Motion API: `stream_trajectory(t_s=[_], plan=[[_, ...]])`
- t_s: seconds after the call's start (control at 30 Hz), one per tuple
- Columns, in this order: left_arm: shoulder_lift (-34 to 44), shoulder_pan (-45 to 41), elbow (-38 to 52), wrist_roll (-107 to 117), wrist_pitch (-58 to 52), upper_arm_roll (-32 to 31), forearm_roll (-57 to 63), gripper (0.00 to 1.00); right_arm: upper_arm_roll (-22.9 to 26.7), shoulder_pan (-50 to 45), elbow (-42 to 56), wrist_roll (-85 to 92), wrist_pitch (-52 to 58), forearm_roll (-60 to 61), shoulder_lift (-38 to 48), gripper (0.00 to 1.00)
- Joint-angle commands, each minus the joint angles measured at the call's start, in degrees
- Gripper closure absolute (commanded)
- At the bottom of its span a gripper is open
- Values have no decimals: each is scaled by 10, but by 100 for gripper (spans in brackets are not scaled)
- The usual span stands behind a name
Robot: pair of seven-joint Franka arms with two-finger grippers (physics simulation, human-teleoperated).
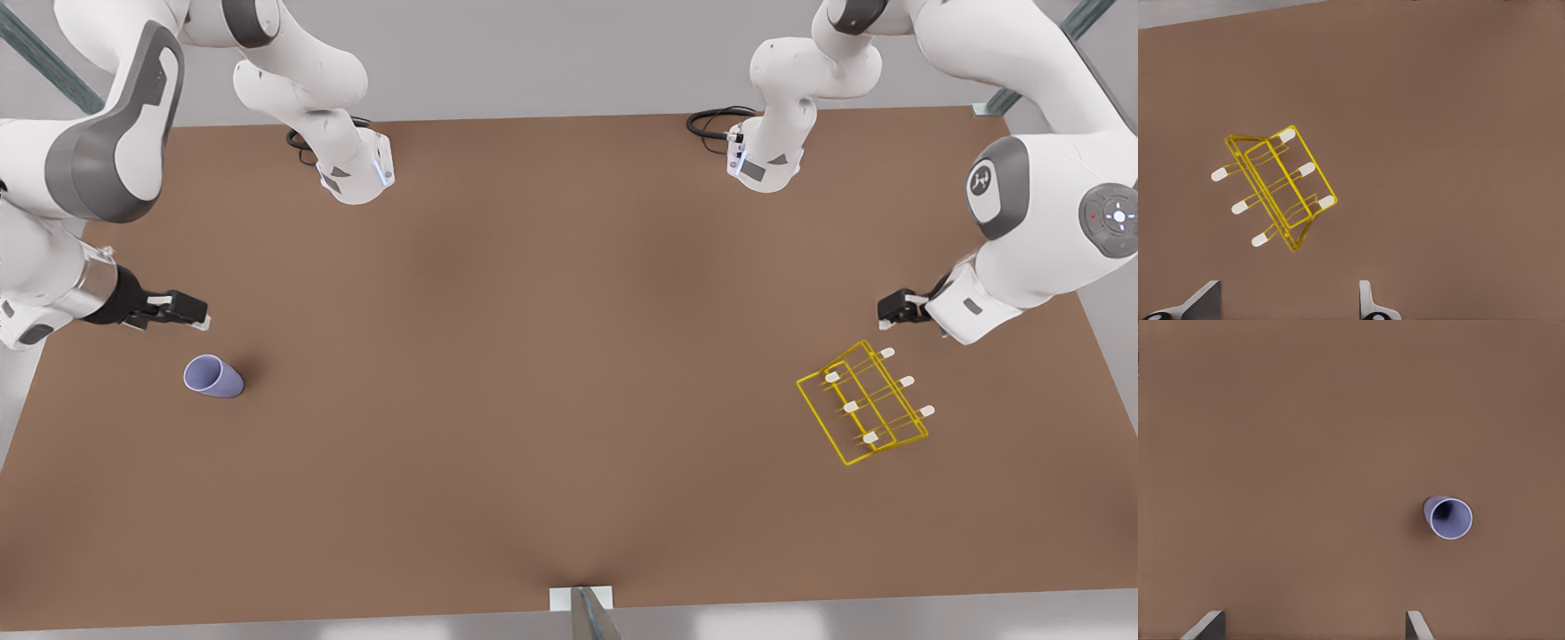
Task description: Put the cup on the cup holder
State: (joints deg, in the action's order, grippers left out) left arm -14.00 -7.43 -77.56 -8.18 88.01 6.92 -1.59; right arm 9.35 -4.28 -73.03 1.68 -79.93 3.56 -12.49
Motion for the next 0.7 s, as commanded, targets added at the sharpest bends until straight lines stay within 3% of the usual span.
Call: stream_trajectory(t_s=[0.0, 0.37, 0.53, 0.67], plan=[[0, 0, 0, -43, 23, 0, 0, 0, 0, 2, 3, 3, -1, 3, 0, 0], [-14, 0, -2, -42, 27, 15, 3, 0, 2, 6, 1, 6, 56, -19, -34, 0], [-26, 0, -2, -42, 29, 17, 3, 0, 6, 60, -218, 104, -224, -22, -16, 0], [-34, 0, -2, -42, 32, 17, 3, 0, 6, 62, -260, 107, -275, -22, -23, 0]])
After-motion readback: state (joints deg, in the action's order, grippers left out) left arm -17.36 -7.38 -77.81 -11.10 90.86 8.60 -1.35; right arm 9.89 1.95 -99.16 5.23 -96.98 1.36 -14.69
